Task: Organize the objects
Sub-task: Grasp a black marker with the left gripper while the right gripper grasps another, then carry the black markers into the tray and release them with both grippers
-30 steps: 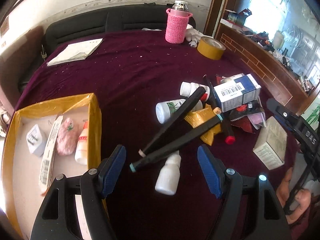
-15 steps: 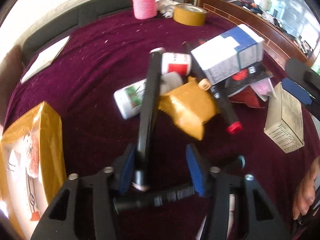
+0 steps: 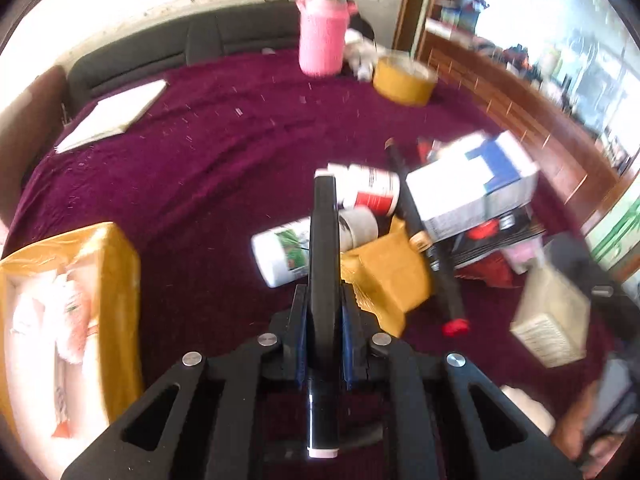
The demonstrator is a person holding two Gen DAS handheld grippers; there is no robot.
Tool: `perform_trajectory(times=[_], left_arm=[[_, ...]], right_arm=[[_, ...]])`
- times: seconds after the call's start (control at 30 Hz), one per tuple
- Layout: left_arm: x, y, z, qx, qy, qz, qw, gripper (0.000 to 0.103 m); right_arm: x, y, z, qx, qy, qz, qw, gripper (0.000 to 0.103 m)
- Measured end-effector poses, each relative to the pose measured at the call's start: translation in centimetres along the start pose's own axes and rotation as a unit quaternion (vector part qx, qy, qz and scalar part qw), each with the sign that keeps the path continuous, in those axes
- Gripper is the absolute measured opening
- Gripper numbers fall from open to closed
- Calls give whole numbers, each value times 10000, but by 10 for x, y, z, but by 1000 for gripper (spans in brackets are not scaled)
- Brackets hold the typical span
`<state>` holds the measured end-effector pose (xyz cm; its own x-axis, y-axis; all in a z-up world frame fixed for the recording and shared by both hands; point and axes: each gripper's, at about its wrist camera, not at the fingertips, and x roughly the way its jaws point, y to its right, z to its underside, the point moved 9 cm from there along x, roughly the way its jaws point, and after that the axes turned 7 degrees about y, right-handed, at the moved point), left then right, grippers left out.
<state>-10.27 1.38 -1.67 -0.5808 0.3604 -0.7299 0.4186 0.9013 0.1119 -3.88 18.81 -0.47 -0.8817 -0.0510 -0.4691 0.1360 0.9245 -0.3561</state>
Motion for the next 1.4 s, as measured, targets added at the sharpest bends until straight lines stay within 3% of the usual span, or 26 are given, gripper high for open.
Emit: perform_trajectory(times=[0.17, 0.3, 0.43, 0.5, 0.57, 0.67, 0.73, 0.77, 0.8, 0.83, 0.87, 1.0, 1.4], left_arm=[[-73, -21, -2, -416, 599, 343, 9967, 11], [-130, -52, 10, -602, 1068, 310, 9920, 11], [-171, -90, 37, -768, 1238, 120, 9892, 12], [-182, -108, 52, -918, 1235, 12, 9881, 12], [-189, -126, 67, -1124, 1223, -79, 9861, 12], [-195, -145, 85, -1409, 1230, -158, 9822, 12], [-198, -153, 95, -1573, 1242, -147, 9796, 12], [-201, -158, 100, -1649, 1256, -154, 9782, 12], [-202, -161, 103, -1699, 1264, -158, 9772, 12], [-203, -165, 106, -1734, 1274, -163, 9764, 12], [-205, -168, 109, -1761, 1286, -182, 9758, 12], [-208, -179, 116, -1795, 1326, -255, 9745, 12], [-210, -197, 121, -1917, 1368, -339, 9713, 12]], right_arm=[[0, 1, 2, -145, 9, 124, 9998, 90], [-6, -4, 2, -239, 93, 212, 9994, 90], [-26, -45, 14, -486, -225, -397, 9978, 90], [-26, -81, 31, -1114, -739, -840, 9875, 90], [-12, -111, 58, -1811, -1493, -1137, 9654, 90], [16, -131, 91, -2646, -2147, -1033, 9345, 89], [30, -136, 104, -2926, -2372, -967, 9213, 84], [37, -137, 108, -3063, -2430, -880, 9162, 72], [43, -138, 113, -3166, -2526, -825, 9106, 49], [47, -138, 118, -3179, -2646, -814, 9068, 48], [47, -139, 116, -3111, -2593, -806, 9108, 34], [43, -130, 116, -2894, -2646, -663, 9175, 12], [5, -145, 89, -1658, -2138, -1248, 9546, 12]])
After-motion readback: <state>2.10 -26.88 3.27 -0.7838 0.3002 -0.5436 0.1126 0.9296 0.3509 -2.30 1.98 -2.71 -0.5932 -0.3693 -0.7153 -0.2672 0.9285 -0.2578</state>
